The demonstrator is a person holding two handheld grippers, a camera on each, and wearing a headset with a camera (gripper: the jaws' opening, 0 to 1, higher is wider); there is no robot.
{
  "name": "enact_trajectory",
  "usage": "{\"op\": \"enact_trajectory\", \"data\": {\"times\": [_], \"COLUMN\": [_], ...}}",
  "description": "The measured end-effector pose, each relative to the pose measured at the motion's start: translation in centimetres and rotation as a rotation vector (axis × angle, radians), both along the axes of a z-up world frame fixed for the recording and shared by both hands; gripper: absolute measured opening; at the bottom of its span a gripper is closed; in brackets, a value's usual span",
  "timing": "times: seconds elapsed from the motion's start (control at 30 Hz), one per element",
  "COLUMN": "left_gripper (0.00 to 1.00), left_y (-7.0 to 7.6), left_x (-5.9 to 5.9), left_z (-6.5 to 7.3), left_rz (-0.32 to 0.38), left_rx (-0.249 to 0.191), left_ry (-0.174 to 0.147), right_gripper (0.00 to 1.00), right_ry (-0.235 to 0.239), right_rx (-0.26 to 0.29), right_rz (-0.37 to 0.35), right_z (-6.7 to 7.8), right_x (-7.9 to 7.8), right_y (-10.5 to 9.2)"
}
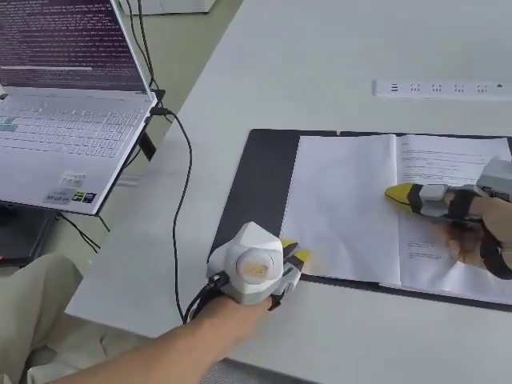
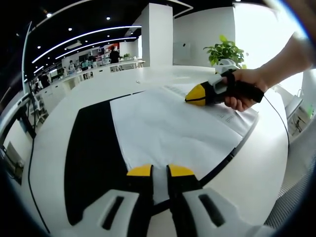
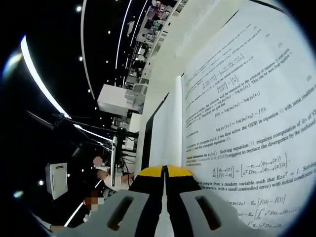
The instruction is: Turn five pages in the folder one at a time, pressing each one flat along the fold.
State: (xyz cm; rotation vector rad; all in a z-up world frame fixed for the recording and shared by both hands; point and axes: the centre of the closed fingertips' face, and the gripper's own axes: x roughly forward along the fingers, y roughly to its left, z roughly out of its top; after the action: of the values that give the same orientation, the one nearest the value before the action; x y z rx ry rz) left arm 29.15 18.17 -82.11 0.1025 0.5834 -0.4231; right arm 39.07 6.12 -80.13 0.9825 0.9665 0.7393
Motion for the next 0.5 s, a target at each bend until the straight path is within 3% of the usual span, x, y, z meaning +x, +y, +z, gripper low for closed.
{"op": "enact_trajectory", "data": {"times": [0.5], "left_gripper": [0.10], "left_y": [0.0], "left_x": [-0.1], "left_z": [0.2], "left_rz": [-0.001], "left_rx": [0.002], "left_ry": [0.000], "right_gripper": [0.00], "right_ry": [0.020], "right_rx": [0.012], "right_rz": [0.037], "right_z": [-0.2], "right_x": [-3.5], "right_y": [-0.3]}}
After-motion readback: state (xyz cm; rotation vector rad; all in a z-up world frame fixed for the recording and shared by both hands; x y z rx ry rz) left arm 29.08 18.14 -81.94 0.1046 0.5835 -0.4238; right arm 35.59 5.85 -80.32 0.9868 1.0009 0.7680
